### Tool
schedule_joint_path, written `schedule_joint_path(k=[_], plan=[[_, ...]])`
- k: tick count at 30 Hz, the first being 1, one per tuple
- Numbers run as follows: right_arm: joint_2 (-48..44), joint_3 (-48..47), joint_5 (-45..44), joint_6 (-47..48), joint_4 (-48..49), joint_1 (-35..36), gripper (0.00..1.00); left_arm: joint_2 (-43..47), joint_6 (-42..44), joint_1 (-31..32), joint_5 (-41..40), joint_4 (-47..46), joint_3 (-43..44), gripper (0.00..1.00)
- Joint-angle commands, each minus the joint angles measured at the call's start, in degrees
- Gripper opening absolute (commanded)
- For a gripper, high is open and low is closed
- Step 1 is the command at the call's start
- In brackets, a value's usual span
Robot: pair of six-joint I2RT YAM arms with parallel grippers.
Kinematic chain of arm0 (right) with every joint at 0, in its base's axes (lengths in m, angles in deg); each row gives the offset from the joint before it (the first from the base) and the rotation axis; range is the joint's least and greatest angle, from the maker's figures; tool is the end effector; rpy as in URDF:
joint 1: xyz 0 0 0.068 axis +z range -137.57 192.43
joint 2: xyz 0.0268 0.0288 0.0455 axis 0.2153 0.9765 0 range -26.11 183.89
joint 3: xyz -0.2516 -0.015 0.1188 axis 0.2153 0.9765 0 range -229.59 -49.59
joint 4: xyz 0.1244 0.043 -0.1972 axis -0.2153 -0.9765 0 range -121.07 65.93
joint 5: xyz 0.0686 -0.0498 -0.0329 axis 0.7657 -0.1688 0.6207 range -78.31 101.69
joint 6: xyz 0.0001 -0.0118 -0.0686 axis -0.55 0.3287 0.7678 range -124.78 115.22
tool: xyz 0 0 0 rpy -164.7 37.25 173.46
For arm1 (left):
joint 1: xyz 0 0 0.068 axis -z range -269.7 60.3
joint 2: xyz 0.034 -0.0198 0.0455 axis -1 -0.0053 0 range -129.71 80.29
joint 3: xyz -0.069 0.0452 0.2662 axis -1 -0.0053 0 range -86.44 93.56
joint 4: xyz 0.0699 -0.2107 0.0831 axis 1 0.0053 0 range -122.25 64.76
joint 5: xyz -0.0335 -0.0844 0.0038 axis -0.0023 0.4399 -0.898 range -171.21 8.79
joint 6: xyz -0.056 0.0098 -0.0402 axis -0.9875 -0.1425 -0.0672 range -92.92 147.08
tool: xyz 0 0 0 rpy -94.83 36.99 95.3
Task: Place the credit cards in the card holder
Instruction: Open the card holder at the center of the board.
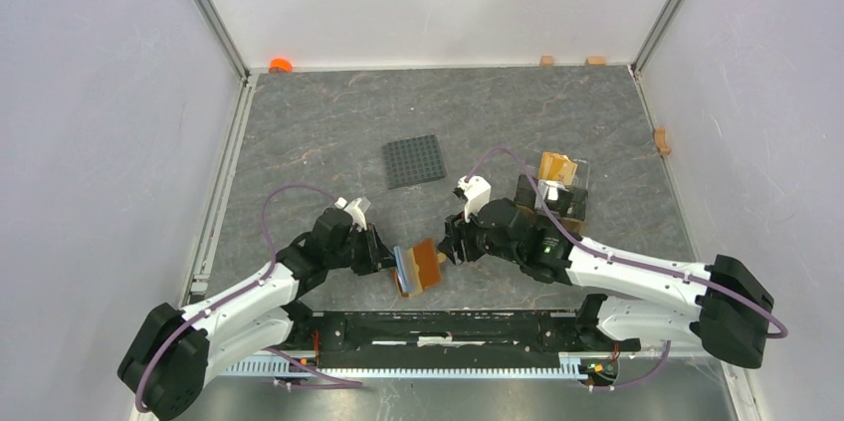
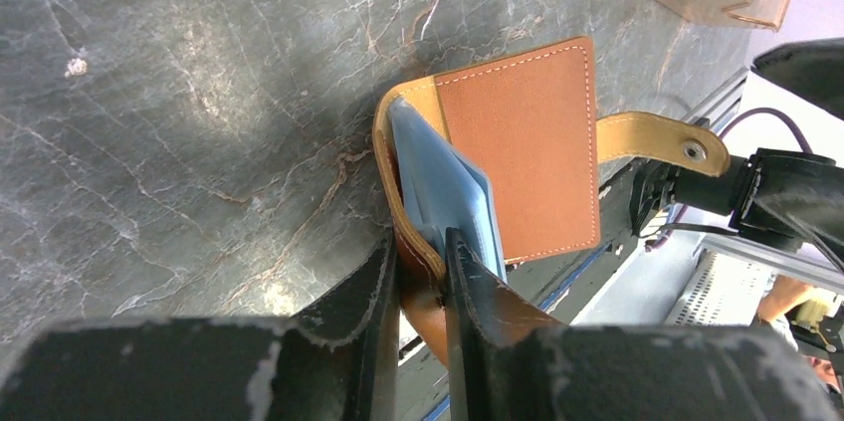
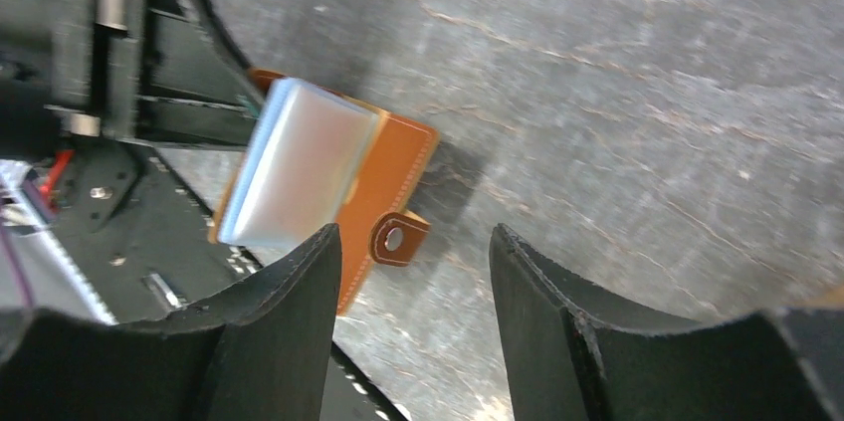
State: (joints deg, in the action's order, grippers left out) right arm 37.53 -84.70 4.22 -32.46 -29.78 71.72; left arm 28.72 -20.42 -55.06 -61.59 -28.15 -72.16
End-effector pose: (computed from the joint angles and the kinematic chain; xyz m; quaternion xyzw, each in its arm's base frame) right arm 0.1231 0.1927 0.2304 -0.2110 0.8570 0.2793 0.3782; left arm 0.1191 -0.1055 0.1561 -0.0309 0.9002 -0.3835 0.2038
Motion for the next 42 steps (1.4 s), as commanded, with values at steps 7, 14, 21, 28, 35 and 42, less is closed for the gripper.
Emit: schedule_joint_path(k=[7, 14, 21, 28, 35, 42], plan=[[6.11, -3.55, 3.9, -1.33, 11.53, 8.0, 0.61, 0.25, -1.45, 0.37, 0.86, -2.33, -0.66, 0.02], [6.28, -10.71, -11.02, 3.62, 4.41, 15.78, 0.64, 0.26, -1.8, 0.35, 0.86, -2.26, -0.58, 0.02], [10.9, -11.31, -6.04, 2.37, 7.0, 16.3, 0.54, 0.07, -1.8, 0.39, 0.86, -2.09, -0.31, 0.02], [18.17, -14.81, -6.31, 0.14, 1.96, 16.04, 0.51, 0.16, -1.8, 0.35, 1.04, -2.13, -0.48, 0.02], [21.76, -15.85, -4.74, -0.44, 2.09, 15.8, 0.5, 0.59, -1.98, 0.39, 1.04, -2.06, -0.66, 0.02], [24.04, -16.57, -3.63, -0.58, 2.29, 15.74, 0.5, 1.07, -1.98, 0.37, 1.15, -1.83, -0.73, 0.02]])
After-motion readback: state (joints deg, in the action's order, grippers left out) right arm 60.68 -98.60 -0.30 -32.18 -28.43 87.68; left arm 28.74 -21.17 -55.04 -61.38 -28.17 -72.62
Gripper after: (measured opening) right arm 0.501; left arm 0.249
